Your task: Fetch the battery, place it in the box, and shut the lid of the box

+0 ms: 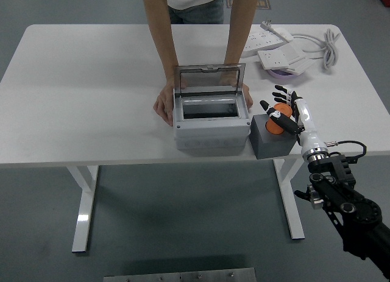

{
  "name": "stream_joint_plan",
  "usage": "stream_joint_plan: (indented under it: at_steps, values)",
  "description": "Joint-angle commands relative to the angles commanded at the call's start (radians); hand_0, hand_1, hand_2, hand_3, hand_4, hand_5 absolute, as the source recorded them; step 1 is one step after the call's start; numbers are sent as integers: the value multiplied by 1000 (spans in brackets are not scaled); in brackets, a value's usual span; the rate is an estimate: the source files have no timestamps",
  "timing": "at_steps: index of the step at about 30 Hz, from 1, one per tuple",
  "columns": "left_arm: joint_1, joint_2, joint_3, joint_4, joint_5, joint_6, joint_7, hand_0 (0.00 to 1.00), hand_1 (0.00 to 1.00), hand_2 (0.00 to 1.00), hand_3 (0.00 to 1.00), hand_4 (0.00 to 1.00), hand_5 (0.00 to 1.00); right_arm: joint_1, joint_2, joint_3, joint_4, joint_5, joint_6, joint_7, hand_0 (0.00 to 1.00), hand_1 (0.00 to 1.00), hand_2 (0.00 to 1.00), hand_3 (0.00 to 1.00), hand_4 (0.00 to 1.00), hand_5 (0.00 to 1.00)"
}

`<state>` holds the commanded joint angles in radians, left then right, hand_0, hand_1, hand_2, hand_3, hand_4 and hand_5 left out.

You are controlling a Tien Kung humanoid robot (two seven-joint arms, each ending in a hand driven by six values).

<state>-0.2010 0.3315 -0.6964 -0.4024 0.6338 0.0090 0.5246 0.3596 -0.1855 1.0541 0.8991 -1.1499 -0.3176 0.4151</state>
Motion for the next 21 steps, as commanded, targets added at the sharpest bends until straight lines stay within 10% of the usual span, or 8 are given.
stream_joint_plan:
  at_steps: [21]
  values:
    - [-3,-1,-7,0,11,-3,4,819,897,835,815,834,567,1,3,-6,-10,0,-15,0,580,729,754,789,734,106]
